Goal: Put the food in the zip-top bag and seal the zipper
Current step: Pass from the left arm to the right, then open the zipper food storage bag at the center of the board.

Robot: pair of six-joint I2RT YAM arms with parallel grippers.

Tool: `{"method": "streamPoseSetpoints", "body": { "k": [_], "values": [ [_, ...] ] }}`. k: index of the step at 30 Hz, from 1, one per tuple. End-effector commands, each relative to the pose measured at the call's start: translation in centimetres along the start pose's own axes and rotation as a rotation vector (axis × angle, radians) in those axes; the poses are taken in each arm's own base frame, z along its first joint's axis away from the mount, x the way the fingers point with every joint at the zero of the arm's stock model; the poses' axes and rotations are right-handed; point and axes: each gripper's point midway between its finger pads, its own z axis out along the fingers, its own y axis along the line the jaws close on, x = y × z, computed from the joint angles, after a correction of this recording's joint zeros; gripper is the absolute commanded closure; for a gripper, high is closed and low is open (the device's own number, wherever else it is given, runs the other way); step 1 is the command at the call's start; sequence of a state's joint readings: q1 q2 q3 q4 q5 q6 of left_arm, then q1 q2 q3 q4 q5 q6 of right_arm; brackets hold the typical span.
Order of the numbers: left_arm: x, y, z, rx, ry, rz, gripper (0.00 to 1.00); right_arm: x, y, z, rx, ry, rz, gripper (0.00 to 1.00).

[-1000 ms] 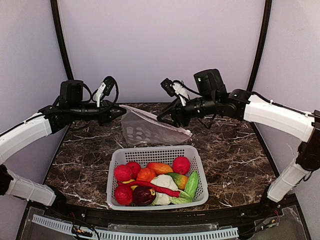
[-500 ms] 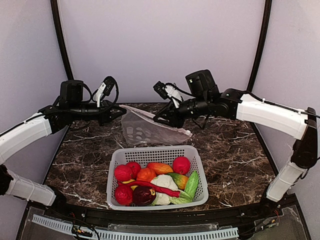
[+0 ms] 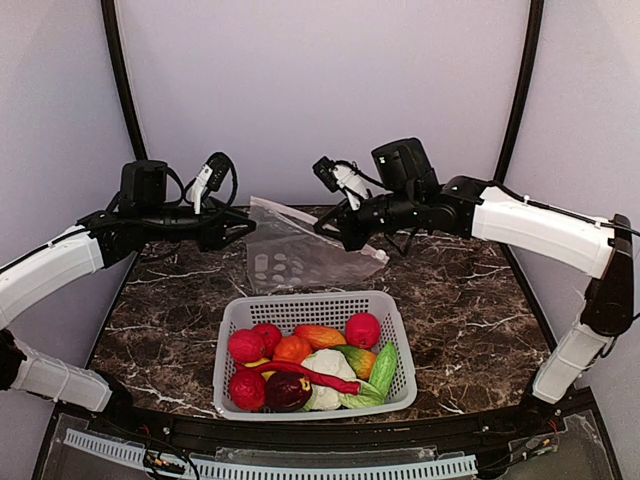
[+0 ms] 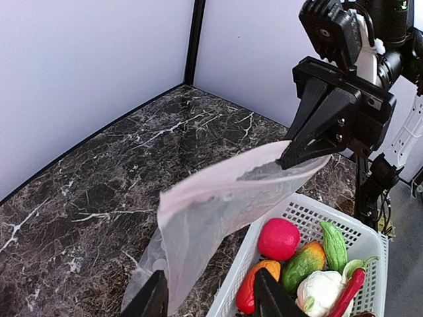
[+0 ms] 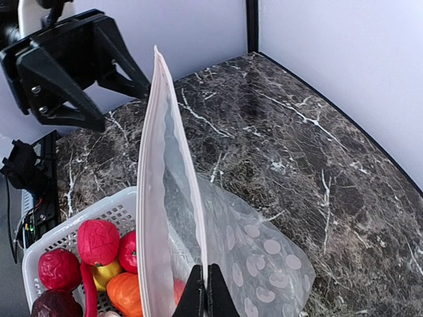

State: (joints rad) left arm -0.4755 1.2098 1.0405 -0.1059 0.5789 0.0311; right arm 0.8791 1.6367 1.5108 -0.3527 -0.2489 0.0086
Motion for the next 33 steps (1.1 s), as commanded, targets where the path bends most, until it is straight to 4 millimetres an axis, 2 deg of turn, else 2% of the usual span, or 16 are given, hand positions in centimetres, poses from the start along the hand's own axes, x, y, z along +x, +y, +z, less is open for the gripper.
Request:
{"method": "streamPoseSetpoints", "body": {
  "k": [1,4,8,14,18,21,25,30,33],
  "values": [
    [0.0,0.5,-0.6,-0.055,-0.005,0.009,0.53,-0.1,-4.0,-0.9,0.15,-0.024,0.099,1.0],
    [-0.2,0.7,-0.7,-0.069,-0.009,0.01,0.47,0.0,-6.2,-2.4,0.233,-0.039,0.145,1.0],
    [-0.7,1.1,-0.7,-0.093,-0.025,-0.027,0.45,-0.5,-9.0,-5.1,0.334,-0.074,0.198,1.0],
    [-2.8,1.5,-1.6,-0.135,-0.091,-0.165,0.43,-1.6,-11.3,-8.7,0.474,-0.108,0.207,1.0],
    [-3.2,1.9,-2.2,-0.155,-0.168,-0.305,0.42,-1.2,-12.2,-9.2,0.537,-0.1,0.242,1.0],
    [-2.7,2.3,-1.8,-0.153,-0.204,-0.414,0.41,-0.3,-12.6,-8.6,0.562,-0.093,0.274,1.0],
    [-1.4,2.8,-0.4,-0.137,-0.195,-0.564,0.41,0.7,-12.1,-6.2,0.512,-0.092,0.289,1.0],
    [0.3,1.3,3.1,-0.062,-0.135,-0.659,0.38,1.2,-10.0,-1.8,0.361,-0.085,0.327,1.0],
    [-0.1,0.2,4.6,-0.008,-0.155,-0.697,0.35,1.5,-8.8,0.7,0.3,-0.066,0.34,1.0]
  ]
}}
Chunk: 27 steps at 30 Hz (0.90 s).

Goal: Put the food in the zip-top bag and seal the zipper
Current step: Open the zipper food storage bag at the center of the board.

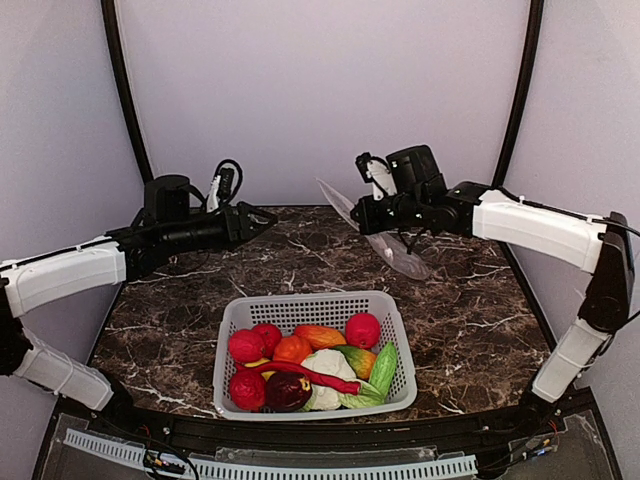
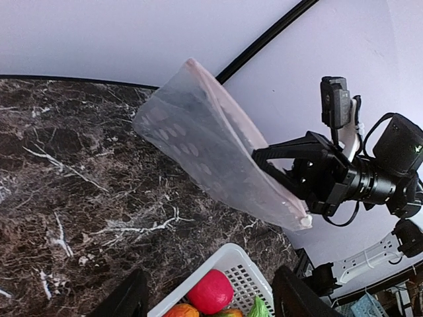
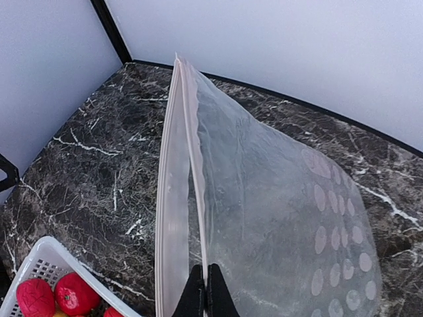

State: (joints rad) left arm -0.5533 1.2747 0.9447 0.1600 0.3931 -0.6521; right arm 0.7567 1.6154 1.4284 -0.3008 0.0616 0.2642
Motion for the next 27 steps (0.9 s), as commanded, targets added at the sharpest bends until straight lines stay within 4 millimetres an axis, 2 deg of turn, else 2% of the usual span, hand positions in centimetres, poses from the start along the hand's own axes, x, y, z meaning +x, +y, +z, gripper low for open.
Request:
{"method": "streamPoseSetpoints", "body": {
  "k": [1,2,6,11,15,27],
  "values": [
    [0.7,-1.3,2.0,0.076,-0.007,-0.102,0.33,0.4,4.2,2.4,-0.146,0.003,0.036,1.0],
    [0.8,-1.5,2.6,0.088,-0.007,-0.117,0.33,0.5,4.9,2.8,-0.174,0.005,0.042,1.0],
    [1.1,-1.6,4.1,0.121,0.004,-0.162,0.19,0.5,7.3,3.9,-0.242,0.005,0.042,1.0],
    [1.0,-1.0,5.2,0.107,0.002,-0.181,0.12,0.6,8.5,4.7,-0.261,0.009,0.017,1.0],
    [1.3,-0.3,6.1,0.091,0.016,-0.205,0.12,0.7,8.6,4.8,-0.262,0.009,0.008,1.0],
    [1.6,1.1,7.5,0.059,0.016,-0.248,0.25,1.4,9.4,5.0,-0.256,0.01,-0.043,1.0]
  ]
}}
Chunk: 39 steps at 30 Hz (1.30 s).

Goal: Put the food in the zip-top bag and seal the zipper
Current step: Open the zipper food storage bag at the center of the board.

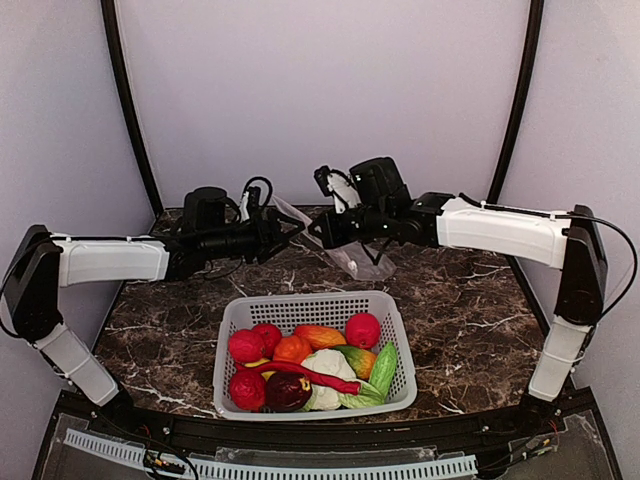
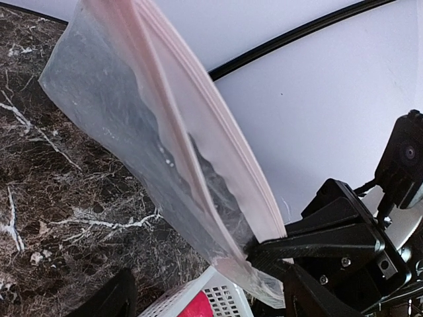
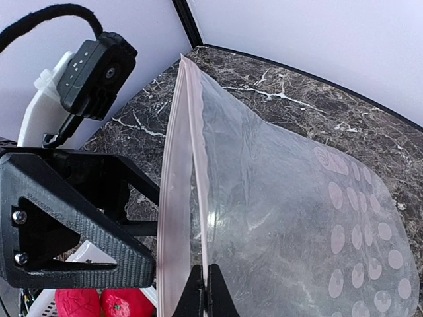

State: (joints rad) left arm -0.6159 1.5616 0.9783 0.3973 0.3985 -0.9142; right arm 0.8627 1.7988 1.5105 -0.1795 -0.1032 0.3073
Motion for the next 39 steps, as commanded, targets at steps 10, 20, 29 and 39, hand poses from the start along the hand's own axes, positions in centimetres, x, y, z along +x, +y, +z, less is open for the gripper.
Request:
{"method": "streamPoseSetpoints", "body": {
  "k": [10,20,29,39],
  "values": [
    [-1.1,-0.1,0.2,-0.012,-0.053,-0.032,0.46,-0.8,1.1,0.2,0.049,-0.044,-0.081,1.0],
    [-0.9,0.9,0.3,-0.037,-0.058,-0.063,0.73,-0.2,0.9,0.1,0.121,-0.036,-0.124,1.0],
    [-0.4,1.4,-0.2,-0.069,-0.044,-0.054,0.99,-0.2,0.6,0.1,0.188,-0.04,-0.146,1.0],
    [0.5,4.0,-2.5,-0.261,-0.013,0.043,0.99,-1.6,-2.7,-2.5,0.438,-0.037,-0.19,1.0]
  ]
}}
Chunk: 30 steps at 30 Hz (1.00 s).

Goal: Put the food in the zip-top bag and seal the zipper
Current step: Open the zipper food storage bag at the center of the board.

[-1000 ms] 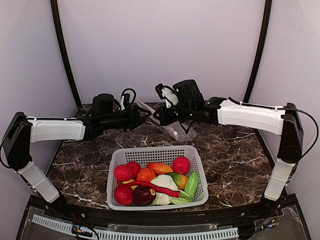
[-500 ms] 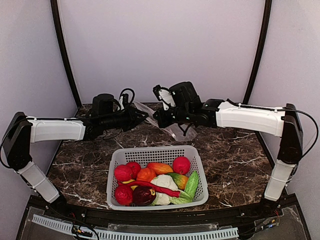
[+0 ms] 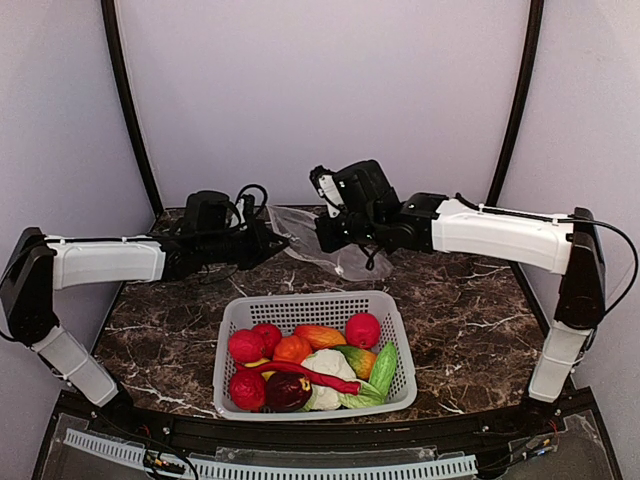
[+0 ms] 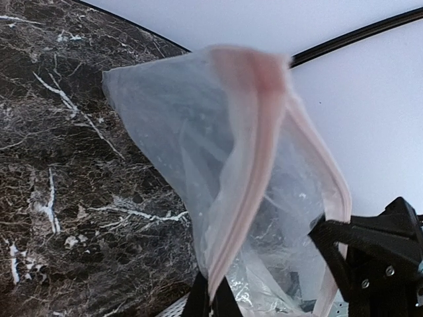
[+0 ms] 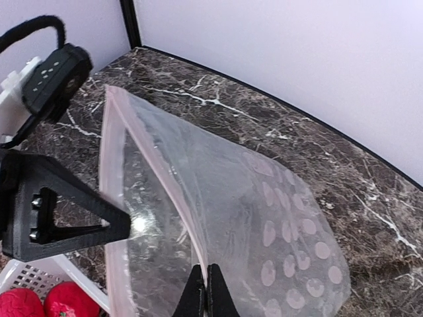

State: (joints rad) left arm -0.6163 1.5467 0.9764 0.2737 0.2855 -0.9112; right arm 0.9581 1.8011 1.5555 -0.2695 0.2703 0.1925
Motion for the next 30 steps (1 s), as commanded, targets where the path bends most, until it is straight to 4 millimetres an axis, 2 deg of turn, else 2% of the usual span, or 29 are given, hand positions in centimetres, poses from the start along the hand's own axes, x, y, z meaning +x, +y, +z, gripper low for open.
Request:
{"method": "streamPoseSetpoints", "body": {
  "k": [1,9,11,13,16,17,18,19,20,21,22,23,24,25,26,28,29,30],
  "values": [
    [0.4,1.9,-2.1,-0.143,0.011,0.098,0.99,-1.2,-2.6,-1.3,0.169,-0.009,-0.028,1.0],
    [0.3,3.5,-3.6,-0.288,0.051,0.201,0.99,-1.9,-5.4,-2.9,0.327,-0.025,0.005,1.0],
    [0.0,3.5,-3.9,-0.305,0.037,0.212,0.99,-2.1,-5.6,-3.1,0.333,-0.033,0.025,1.0],
    [-0.3,2.8,-3.9,-0.277,0.025,0.231,0.99,-2.2,-5.2,-2.9,0.309,-0.035,0.037,1.0],
    [-1.3,0.5,-3.5,-0.209,0.021,0.289,0.99,-2.9,-3.7,-2.4,0.229,-0.04,0.048,1.0],
    [-2.1,-1.2,-3.5,-0.172,0.014,0.335,0.99,-3.3,-3.1,-2.2,0.196,-0.045,0.053,1.0],
    [-2.1,-1.3,-3.4,-0.179,0.032,0.351,0.99,-3.7,-2.4,-2.1,0.161,-0.053,0.061,1.0],
    [-3.3,-2.9,-3.6,-0.157,0.013,0.4,0.99,-4.1,-1.9,-2.0,0.129,-0.062,0.074,1.0],
    [-3.5,-2.9,-3.7,-0.177,0.026,0.42,0.99,-4.6,-1.4,-2.0,0.099,-0.075,0.087,1.0],
    [-4.7,-4.4,-4.1,-0.164,0.003,0.47,0.99,-5.1,-0.8,-2.1,0.064,-0.088,0.099,1.0],
    [-5.0,-4.3,-4.3,-0.191,0.008,0.488,0.99,-5.6,-0.5,-2.2,0.038,-0.102,0.115,1.0],
    [-6.3,-5.9,-4.9,-0.18,-0.019,0.538,0.99,-6.1,0.0,-2.4,0.004,-0.114,0.132,1.0],
    [-6.6,-5.9,-5.2,-0.197,-0.01,0.578,0.99,-6.6,0.3,-2.6,-0.024,-0.127,0.151,1.0],
    [-7.4,-7.2,-5.8,-0.191,-0.021,0.602,0.99,-7.0,0.5,-2.7,-0.048,-0.141,0.175,1.0],
    [-7.7,-7.6,-5.9,-0.188,-0.012,0.647,0.99,-7.3,0.6,-2.8,-0.071,-0.152,0.197,1.0],
    [-9.2,-10.5,-6.8,-0.16,-0.022,0.725,0.99,-7.9,0.9,-3.0,-0.112,-0.175,0.235,1.0],
    [-8.6,-9.7,-6.5,-0.185,0.033,0.732,0.99,-7.8,0.8,-2.9,-0.118,-0.179,0.26,1.0],
    [-9.4,-11.2,-7.0,-0.166,0.025,0.779,0.99,-7.6,0.5,-2.7,-0.119,-0.18,0.289,1.0]
  ]
}}
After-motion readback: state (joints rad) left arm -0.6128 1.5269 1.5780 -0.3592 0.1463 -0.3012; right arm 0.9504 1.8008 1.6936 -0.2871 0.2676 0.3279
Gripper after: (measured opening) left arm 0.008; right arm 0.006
